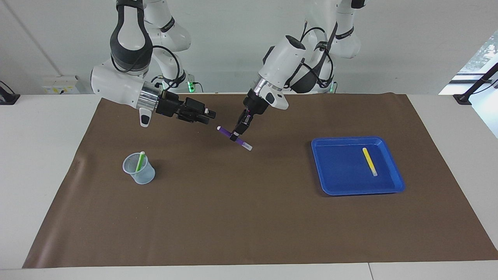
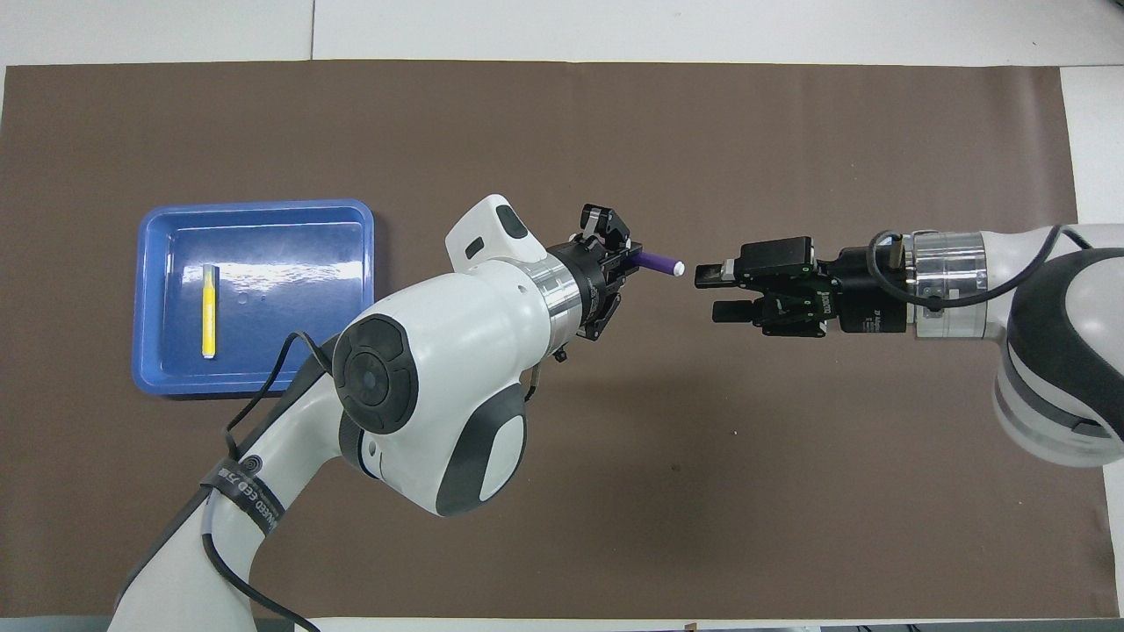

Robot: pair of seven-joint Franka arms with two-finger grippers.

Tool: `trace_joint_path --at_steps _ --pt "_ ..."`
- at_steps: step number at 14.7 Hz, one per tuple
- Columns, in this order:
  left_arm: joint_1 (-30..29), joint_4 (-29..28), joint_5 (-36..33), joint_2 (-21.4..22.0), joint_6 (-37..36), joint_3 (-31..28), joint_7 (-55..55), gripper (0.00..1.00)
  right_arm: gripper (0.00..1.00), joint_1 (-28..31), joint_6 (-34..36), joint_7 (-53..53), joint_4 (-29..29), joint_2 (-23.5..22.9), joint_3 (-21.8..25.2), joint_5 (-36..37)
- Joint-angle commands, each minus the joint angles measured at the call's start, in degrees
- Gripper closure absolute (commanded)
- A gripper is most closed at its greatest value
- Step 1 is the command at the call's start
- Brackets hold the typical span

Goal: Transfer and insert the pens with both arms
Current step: 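Close the right gripper on the purple pen and open the left gripper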

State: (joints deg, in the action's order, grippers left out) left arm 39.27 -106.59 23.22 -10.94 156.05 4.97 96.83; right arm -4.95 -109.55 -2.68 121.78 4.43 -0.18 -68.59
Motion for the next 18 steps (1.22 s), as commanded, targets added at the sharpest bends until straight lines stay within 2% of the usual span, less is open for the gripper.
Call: trace_joint_path --at_steps 1,8,11,12,15,18 --pt "1.15 1.38 1.12 -0.75 0.84 -0.84 0.64 1.00 0.35 -1.03 -5.73 0.67 2.32 1.99 -0.09 -0.67" --pt "2.65 1.21 1.03 -0.83 0.84 -0.84 1.61 1.00 0.35 -4.10 -12.96 2.94 2.32 1.55 -0.09 -0.67" --pt "2.74 1.12 1.03 -0.75 0.84 -0.84 1.61 1.00 0.38 -4.02 -12.53 2.86 2.32 1.37 -0.09 -0.67" --pt "2.82 1.12 1.03 -0.75 0.84 -0.84 1.61 1.00 0.40 -4.01 -12.53 2.86 2.32 1.37 -0.09 -0.67" --pt "2.82 0.95 1.03 -0.75 0.84 -0.84 1.61 1.00 0.53 -4.10 -12.53 2.60 2.41 1.37 -0.09 -0.67" --pt "2.82 0.86 1.03 -0.75 0.84 -0.84 1.52 1.00 0.54 -4.10 -12.44 2.51 2.58 1.55 -0.09 -0.58"
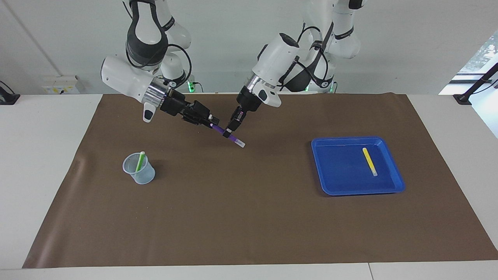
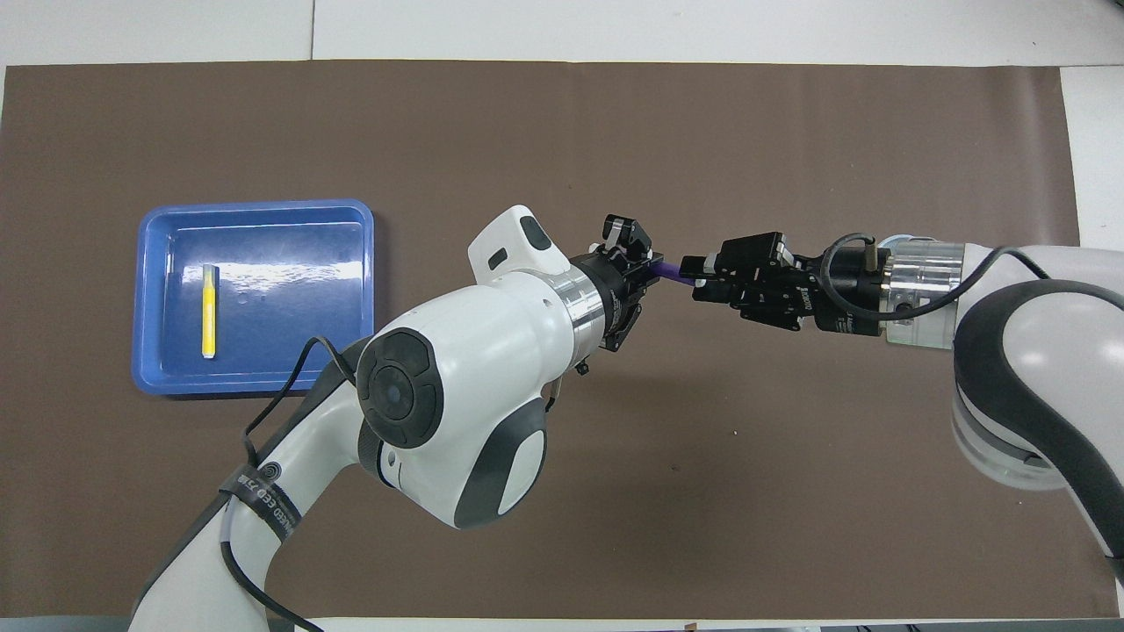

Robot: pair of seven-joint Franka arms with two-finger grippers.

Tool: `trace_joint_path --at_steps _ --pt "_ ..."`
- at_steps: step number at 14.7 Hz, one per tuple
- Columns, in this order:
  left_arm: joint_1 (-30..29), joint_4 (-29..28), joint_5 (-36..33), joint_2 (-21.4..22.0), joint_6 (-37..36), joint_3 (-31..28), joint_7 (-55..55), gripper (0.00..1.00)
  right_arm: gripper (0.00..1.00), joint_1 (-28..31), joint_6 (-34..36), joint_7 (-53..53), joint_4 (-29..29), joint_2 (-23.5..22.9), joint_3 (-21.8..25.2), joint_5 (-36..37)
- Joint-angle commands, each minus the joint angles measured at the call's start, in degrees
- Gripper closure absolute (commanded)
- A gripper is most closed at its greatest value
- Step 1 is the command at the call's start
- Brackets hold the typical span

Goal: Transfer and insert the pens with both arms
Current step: 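Close the right gripper on the purple pen and open the left gripper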

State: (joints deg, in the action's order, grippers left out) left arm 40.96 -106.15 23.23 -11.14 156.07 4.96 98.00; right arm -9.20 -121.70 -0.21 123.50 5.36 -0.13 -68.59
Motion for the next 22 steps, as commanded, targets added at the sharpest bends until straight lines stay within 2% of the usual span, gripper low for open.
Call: trace_joint_path --at_steps 1,3,6,9,15,16,17,18,20,22 --pt "1.14 0.42 1.02 -0.55 0.82 -0.83 0.35 1.00 0.55 0.14 -0.38 0.03 0.87 0.62 -0.13 -0.58" --pt "1.14 0.42 1.02 -0.55 0.82 -0.83 0.35 1.00 0.60 0.14 -0.38 0.03 0.87 0.62 -0.22 -0.58" --pt "1.14 0.42 1.02 -0.55 0.82 -0.83 0.35 1.00 0.72 0.06 -0.65 -0.14 1.13 0.70 -0.13 -0.58" --pt "1.93 0.33 1.02 -0.55 0.82 -0.83 0.26 1.00 1.00 0.06 -0.56 -0.75 1.22 0.70 -0.13 -0.58" --pt "1.84 0.24 0.76 -0.55 0.56 -0.92 -0.53 1.00 1.00 0.14 -0.38 -0.58 1.22 0.70 -0.13 -0.58" --pt "1.84 0.24 0.59 -0.55 0.55 -0.92 -0.70 0.91 1.00 0.14 -0.30 -0.58 1.22 0.70 -0.13 -0.49" --pt "1.76 0.24 0.41 -0.55 0.55 -1.01 -0.71 0.50 1.00 0.14 -0.30 -0.58 1.13 0.62 -0.13 -0.40" --pt "1.67 0.24 0.23 -0.55 0.55 -1.01 -0.88 0.01 1.00 0.14 -0.12 -0.67 0.96 0.62 -0.13 0.03" --pt "1.05 0.24 0.23 -0.55 0.21 -1.01 -3.33 0.00 1.00 0.32 1.01 -0.67 0.17 0.18 -0.13 3.62" --pt "0.61 0.07 0.23 -0.37 -0.32 -1.44 -8.32 0.00 1.00 1.11 4.43 -0.67 -3.42 -1.31 -0.13 11.50"
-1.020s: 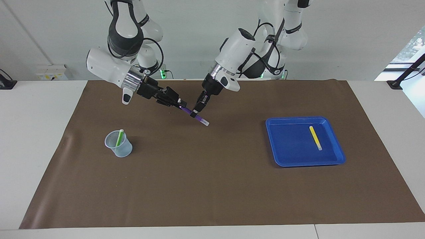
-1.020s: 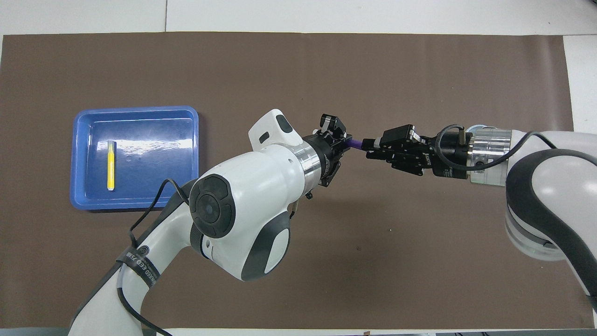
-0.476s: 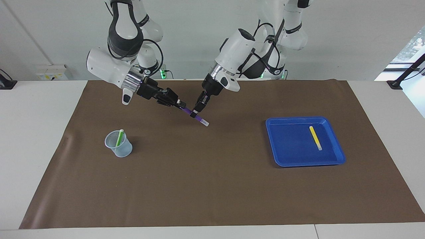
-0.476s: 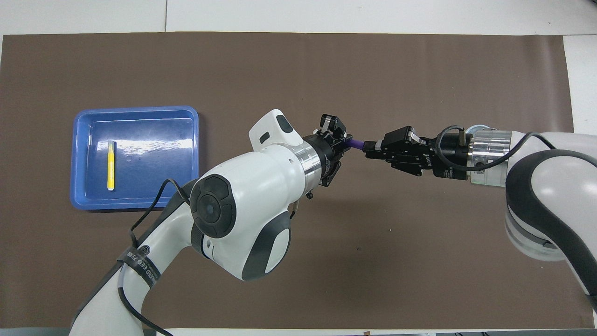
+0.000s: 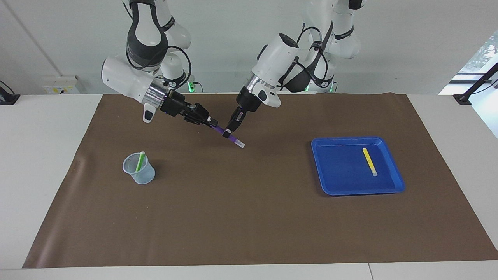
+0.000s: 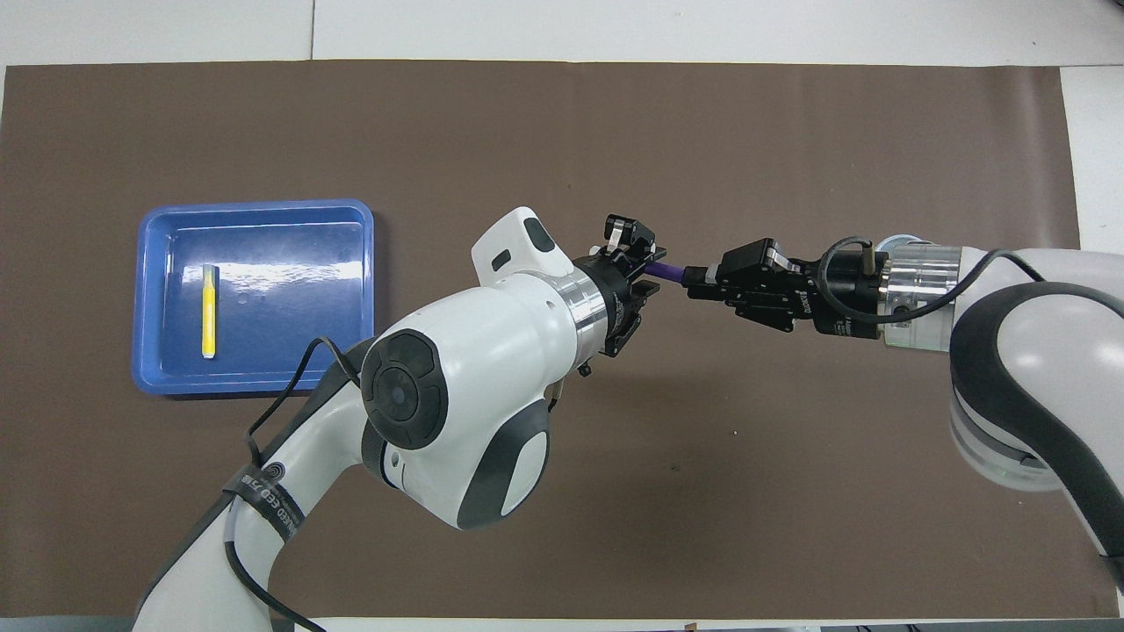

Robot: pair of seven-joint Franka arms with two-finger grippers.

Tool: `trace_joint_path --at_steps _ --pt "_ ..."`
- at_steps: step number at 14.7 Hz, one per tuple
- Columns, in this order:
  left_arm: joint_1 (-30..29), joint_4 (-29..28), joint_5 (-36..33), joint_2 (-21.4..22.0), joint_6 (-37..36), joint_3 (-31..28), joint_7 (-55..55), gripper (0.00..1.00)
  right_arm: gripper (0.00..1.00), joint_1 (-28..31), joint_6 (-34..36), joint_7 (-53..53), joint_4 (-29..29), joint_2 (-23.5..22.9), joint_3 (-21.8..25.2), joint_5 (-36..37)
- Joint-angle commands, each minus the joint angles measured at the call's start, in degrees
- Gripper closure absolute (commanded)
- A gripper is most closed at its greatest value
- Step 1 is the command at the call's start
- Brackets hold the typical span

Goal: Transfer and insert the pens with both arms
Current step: 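Close the right gripper on the purple pen and open the left gripper, then insert the purple pen into the white cup with the right gripper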

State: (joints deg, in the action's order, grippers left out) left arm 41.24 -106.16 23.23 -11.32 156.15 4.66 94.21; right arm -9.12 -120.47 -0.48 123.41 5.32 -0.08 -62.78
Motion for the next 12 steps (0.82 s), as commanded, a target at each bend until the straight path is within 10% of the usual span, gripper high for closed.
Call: trace_joint_path --at_steps 1,12 --pt "-1.32 -0.10 0.24 -0.19 -1.28 -1.14 -7.34 0.00 1.00 1.56 5.74 -0.48 -5.61 -1.97 0.08 10.61" --pt "-25.74 -13.71 0.15 6.04 -16.40 -1.14 -61.96 0.00 1.00 11.32 27.74 -25.49 -35.69 -13.67 0.34 51.76"
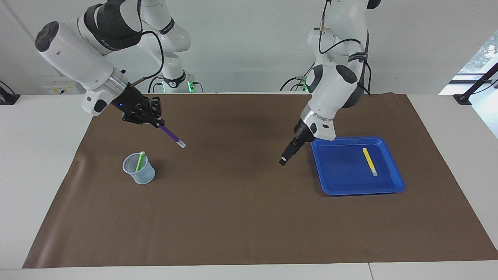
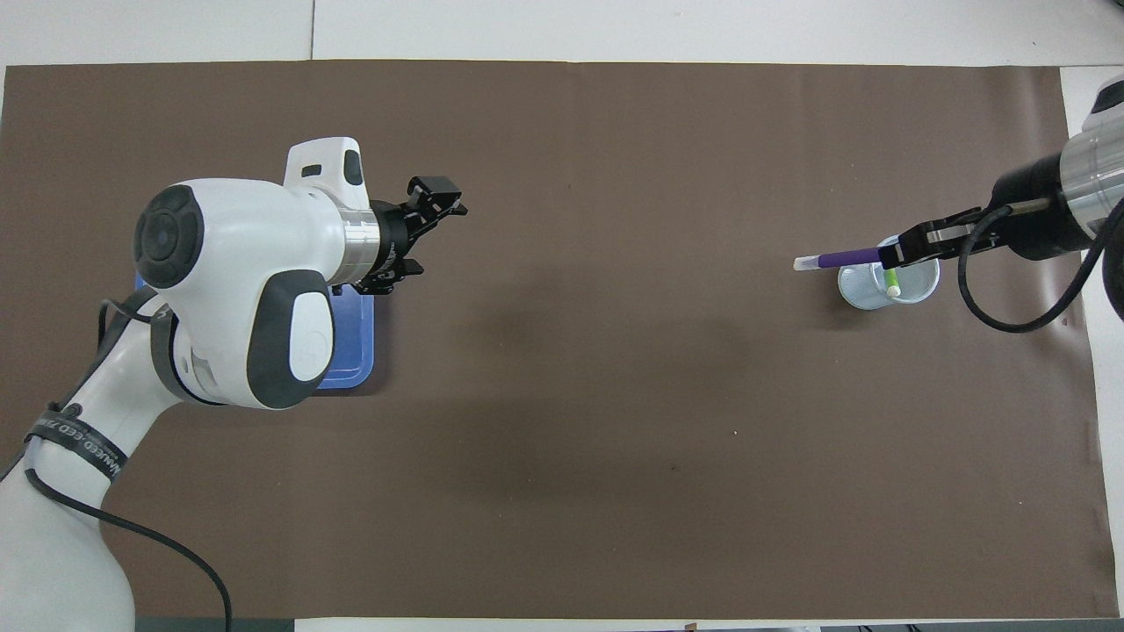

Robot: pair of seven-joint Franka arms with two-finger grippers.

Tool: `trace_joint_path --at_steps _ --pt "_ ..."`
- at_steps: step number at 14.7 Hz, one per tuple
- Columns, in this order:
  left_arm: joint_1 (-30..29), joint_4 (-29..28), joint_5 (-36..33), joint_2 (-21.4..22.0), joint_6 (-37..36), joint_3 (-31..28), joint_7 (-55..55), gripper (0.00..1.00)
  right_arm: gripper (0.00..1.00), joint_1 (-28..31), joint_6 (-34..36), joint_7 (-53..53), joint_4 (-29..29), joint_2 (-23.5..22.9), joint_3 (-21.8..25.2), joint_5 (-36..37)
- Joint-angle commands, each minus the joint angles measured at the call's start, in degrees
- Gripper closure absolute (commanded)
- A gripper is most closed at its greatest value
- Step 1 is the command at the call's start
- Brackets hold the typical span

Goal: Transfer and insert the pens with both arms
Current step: 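Insert the purple pen into the white cup with the right gripper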

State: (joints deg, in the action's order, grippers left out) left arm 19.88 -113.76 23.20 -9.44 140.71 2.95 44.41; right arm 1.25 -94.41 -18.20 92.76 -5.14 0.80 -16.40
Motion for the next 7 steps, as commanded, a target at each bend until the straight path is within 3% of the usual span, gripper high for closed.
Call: trace_joint_path --at_steps 1,7 --pt "-7.36 -6.91 0.09 4.17 -1.66 0.48 -18.60 0.00 1.00 1.38 1.08 -10.60 -5.05 -3.39 -0.54 7.33" --pt "-18.89 -7.62 -12.30 3.30 -4.13 0.57 -42.71 0.00 1.00 7.79 -3.75 -21.69 1.27 -3.48 -0.54 8.67"
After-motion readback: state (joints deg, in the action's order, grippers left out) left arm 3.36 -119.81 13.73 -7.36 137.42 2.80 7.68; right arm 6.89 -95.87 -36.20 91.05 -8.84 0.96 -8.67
